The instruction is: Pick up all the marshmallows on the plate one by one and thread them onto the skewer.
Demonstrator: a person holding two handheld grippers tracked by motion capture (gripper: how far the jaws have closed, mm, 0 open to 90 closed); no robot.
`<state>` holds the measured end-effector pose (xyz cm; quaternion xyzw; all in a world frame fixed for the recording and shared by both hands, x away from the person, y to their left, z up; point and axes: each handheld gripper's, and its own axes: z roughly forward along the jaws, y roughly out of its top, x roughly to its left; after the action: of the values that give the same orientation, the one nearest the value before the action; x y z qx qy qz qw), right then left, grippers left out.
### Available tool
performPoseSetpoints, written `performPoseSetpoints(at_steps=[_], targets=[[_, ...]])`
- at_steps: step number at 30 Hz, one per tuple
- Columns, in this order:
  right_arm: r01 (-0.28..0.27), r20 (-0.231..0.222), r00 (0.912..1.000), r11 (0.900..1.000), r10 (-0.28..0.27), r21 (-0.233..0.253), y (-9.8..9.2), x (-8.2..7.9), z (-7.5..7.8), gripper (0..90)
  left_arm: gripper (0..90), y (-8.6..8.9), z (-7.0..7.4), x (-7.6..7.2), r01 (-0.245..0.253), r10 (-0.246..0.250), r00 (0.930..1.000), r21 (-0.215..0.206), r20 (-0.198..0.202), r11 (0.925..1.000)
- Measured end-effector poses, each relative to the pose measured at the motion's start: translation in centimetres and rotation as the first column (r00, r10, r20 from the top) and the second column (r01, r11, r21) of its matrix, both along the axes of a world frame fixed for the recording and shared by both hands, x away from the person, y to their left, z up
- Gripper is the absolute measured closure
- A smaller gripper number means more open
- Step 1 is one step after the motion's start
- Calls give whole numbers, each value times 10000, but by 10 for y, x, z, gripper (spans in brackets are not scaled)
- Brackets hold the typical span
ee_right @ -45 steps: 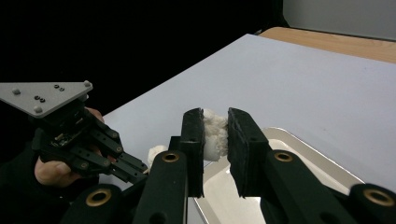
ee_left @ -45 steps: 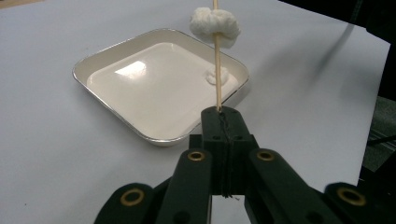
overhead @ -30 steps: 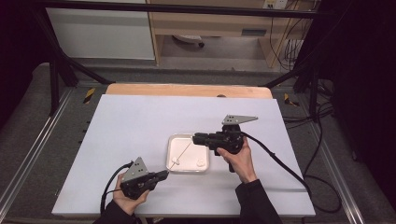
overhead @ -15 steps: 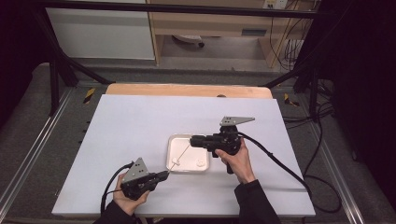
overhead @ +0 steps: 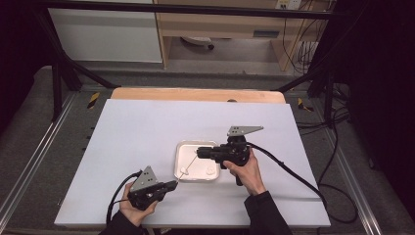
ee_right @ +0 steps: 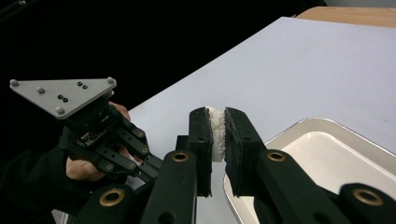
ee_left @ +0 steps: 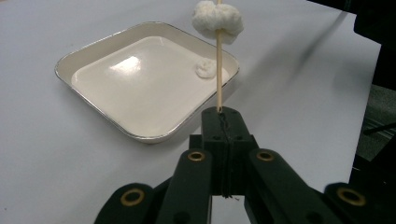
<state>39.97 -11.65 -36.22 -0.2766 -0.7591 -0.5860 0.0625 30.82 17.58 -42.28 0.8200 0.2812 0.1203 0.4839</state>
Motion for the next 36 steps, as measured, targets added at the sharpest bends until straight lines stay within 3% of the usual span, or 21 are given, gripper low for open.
performPoseSetpoints(at_steps=[5,9,22,30,36], targets=[[4,-20,10000,9995,-3,314,4,-3,-4,826,891,-2,-2,0,-16,17,9999,43,-104,10000],[10,81,10000,9996,-12,268,6,-6,-6,826,891,-3,-3,0,-66,66,9997,9,-251,10000],[286,311,9991,9996,-288,66,4,-11,-11,827,893,-4,-1,-2,-186,187,9998,68,-90,9998],[171,256,9995,9997,-175,167,5,-13,-12,829,894,-7,0,-4,-149,145,9998,298,151,9994],[99,245,9996,9997,-104,234,5,-14,-13,830,894,-5,1,-4,-255,250,9995,242,176,9994]])
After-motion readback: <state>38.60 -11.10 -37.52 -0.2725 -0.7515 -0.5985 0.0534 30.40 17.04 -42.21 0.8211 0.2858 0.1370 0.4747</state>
